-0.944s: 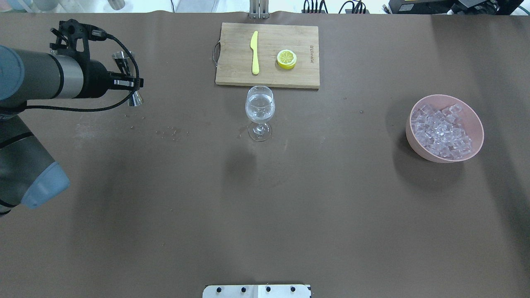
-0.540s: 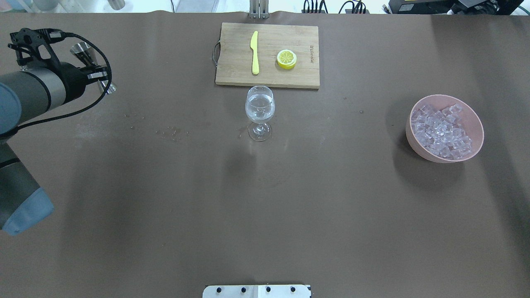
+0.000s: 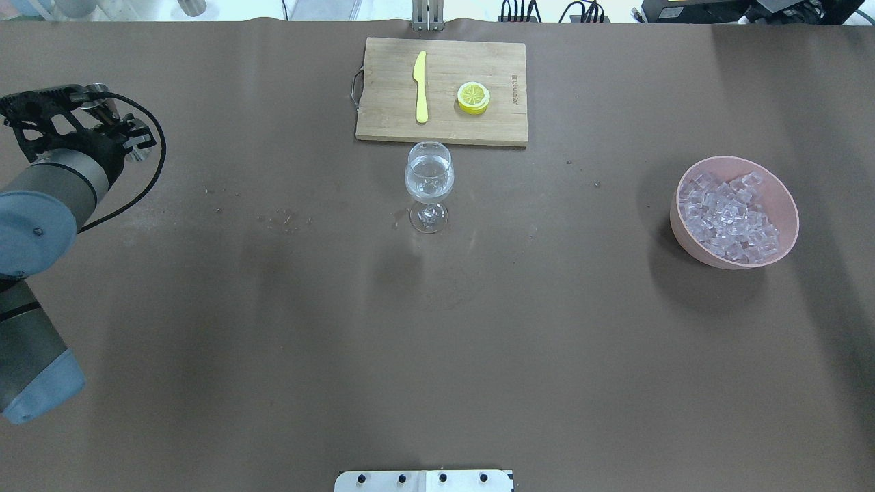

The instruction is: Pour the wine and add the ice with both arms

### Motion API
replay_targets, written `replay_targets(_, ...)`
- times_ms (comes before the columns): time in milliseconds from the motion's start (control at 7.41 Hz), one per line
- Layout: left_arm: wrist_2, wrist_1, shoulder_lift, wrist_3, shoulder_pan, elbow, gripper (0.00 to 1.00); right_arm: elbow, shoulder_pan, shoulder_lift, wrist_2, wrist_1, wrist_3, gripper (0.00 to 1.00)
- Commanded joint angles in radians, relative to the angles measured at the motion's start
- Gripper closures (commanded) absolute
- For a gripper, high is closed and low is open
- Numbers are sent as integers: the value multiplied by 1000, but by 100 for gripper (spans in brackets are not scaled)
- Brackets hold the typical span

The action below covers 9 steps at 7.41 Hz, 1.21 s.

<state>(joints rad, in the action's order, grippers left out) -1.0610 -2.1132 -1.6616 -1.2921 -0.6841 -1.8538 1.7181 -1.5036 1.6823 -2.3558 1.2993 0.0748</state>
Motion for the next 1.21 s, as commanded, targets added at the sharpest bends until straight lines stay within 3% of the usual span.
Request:
replay_targets(0,27,25,-9,-87,44,37,100,2,-1,2,0,-2,0,0)
replay_targets(270,27,15,-23,-166,58,141,100,0,-1,5,0,0,-1,0)
replay_targets(540,106,13,-23,-207,139,159,100,0,-1,7,0,0,0,0)
replay_targets(1079,182,15,-7,-230,182,189,100,0,-1,8,0,0,0,0)
